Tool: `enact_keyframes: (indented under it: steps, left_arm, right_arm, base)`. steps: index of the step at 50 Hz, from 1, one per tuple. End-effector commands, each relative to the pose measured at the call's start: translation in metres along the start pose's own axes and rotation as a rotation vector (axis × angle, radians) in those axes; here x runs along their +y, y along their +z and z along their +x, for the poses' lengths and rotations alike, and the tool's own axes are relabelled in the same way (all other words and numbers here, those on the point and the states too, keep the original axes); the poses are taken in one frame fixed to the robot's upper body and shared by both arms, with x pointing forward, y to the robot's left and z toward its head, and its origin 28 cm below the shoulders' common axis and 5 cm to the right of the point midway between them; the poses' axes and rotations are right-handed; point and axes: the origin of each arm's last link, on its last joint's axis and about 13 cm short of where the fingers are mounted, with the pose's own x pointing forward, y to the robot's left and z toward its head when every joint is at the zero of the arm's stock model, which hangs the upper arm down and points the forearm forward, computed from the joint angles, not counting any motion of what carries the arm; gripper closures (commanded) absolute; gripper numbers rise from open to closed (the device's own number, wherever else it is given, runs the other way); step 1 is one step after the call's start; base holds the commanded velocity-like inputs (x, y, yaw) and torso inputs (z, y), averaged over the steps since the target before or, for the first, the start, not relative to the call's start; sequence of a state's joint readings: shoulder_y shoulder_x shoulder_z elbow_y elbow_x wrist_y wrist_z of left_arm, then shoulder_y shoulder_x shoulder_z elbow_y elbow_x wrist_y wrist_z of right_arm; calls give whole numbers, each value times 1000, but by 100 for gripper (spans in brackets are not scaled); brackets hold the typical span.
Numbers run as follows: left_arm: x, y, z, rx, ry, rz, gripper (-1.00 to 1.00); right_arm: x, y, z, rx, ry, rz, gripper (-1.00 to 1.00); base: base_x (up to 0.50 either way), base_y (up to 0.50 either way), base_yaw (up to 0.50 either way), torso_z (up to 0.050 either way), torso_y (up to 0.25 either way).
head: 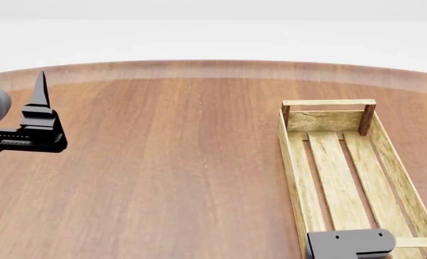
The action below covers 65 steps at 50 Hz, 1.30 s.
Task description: Stack the right bowl on the left bowl and place them in the tray.
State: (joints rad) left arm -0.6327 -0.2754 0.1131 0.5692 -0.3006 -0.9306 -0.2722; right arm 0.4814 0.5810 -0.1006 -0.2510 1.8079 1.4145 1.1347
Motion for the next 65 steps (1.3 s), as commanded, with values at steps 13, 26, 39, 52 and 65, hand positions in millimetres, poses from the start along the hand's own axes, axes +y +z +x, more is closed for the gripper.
enact_keyframes:
  steps: [13, 26, 39, 52, 65]
  left_arm:
    - [-1, -3, 0, 4, -2, -2, -100]
    - [-1, -2, 0, 4, -1, -1, -100]
    - [0, -3, 0, 6, 1, 0, -100]
    - [0, -3, 1, 6, 1, 1, -100]
    - [1, -3, 1, 5, 2, 2, -100]
  right_arm:
    - [1, -12, 32, 73, 38, 16, -100]
    - [2, -22, 46, 114, 55, 22, -100]
    - [3, -28, 56, 143, 72, 24, -100]
    - [3, -34, 73, 177, 88, 32, -100]
    - [4, -43, 91, 218, 110, 46, -100]
  base:
    - [0, 0, 0, 0, 0]
    - [0, 0, 0, 0, 0]
    - [0, 0, 0, 0, 0]
    - [0, 0, 0, 0, 0]
    - [0, 0, 0, 0, 0]
